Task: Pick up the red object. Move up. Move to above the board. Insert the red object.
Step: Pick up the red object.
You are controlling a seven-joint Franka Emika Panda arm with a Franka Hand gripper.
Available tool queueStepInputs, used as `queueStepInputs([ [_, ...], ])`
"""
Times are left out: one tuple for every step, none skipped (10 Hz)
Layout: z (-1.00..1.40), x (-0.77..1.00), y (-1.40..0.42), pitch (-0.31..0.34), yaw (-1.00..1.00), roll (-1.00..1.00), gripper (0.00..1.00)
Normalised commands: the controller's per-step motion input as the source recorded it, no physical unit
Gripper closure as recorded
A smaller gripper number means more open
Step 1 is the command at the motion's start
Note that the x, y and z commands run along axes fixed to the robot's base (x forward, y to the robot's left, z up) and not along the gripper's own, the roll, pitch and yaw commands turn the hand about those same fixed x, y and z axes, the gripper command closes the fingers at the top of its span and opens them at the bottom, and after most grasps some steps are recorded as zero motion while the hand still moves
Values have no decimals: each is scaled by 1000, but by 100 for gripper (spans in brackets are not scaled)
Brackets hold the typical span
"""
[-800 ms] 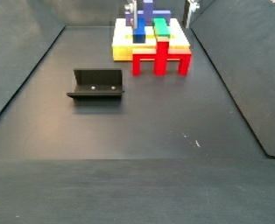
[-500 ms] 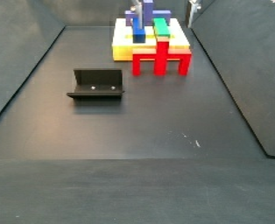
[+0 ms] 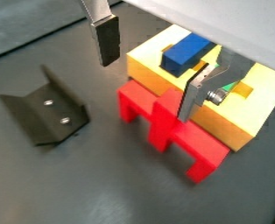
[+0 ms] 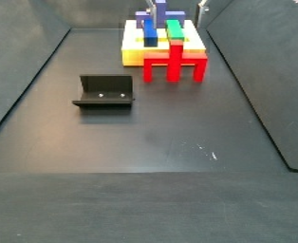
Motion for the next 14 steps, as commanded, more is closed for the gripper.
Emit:
queueStepInputs([
  [-471, -106, -406, -123, 20, 0, 0],
  [-486, 0, -317, -126, 83, 0, 0],
  [-403, -54, -223, -149, 63, 3, 0],
  [-283, -46, -231, -109, 40, 79, 0],
  [-263, -83, -243, -86, 23, 160, 0],
  [-266, -109, -223, -71, 3, 196, 0],
  [-254, -109, -206, -60, 0, 201, 0],
  [-286, -114, -137, -67, 29, 201, 0],
  [-289, -103, -37, -66, 86, 177, 0],
  [-231, -40, 0, -49, 131, 164, 0],
  [-177, -111, 0, -49, 211, 140, 0],
  [-69, -46, -14, -11, 203, 171, 0],
  [-91, -37, -20, -4, 206, 206, 0],
  [-111, -71, 0, -6, 163, 171, 0],
])
